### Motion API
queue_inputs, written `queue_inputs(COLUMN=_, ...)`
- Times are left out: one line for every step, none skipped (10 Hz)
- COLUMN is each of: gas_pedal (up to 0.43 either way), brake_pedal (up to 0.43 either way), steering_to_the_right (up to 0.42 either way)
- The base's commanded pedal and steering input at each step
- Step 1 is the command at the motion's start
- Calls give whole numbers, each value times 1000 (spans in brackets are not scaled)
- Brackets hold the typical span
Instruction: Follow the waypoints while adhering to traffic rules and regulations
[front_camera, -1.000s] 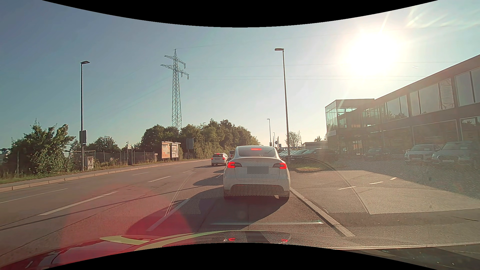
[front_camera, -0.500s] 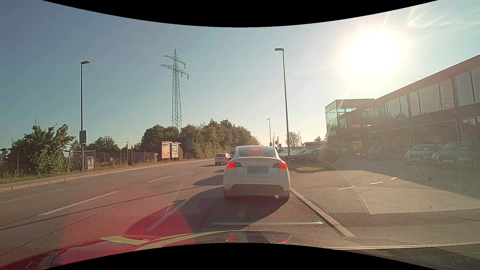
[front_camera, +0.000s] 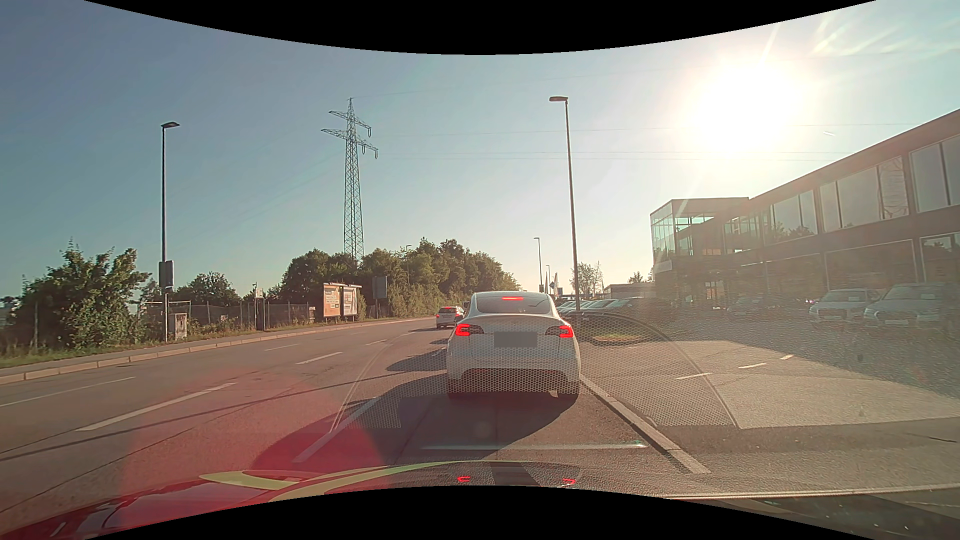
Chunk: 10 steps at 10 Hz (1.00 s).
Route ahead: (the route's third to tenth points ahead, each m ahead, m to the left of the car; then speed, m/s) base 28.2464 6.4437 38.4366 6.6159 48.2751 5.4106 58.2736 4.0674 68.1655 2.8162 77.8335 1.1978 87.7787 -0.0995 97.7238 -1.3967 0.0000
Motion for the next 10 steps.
queue_inputs(gas_pedal=0, brake_pedal=0, steering_to_the_right=9)
queue_inputs(gas_pedal=0, brake_pedal=0, steering_to_the_right=9)
queue_inputs(gas_pedal=0, brake_pedal=0, steering_to_the_right=9)
queue_inputs(gas_pedal=0, brake_pedal=0, steering_to_the_right=9)
queue_inputs(gas_pedal=0, brake_pedal=0, steering_to_the_right=9)
queue_inputs(gas_pedal=0, brake_pedal=0, steering_to_the_right=9)
queue_inputs(gas_pedal=0, brake_pedal=0, steering_to_the_right=9)
queue_inputs(gas_pedal=0, brake_pedal=0, steering_to_the_right=9)
queue_inputs(gas_pedal=0, brake_pedal=0, steering_to_the_right=9)
queue_inputs(gas_pedal=0, brake_pedal=0, steering_to_the_right=9)
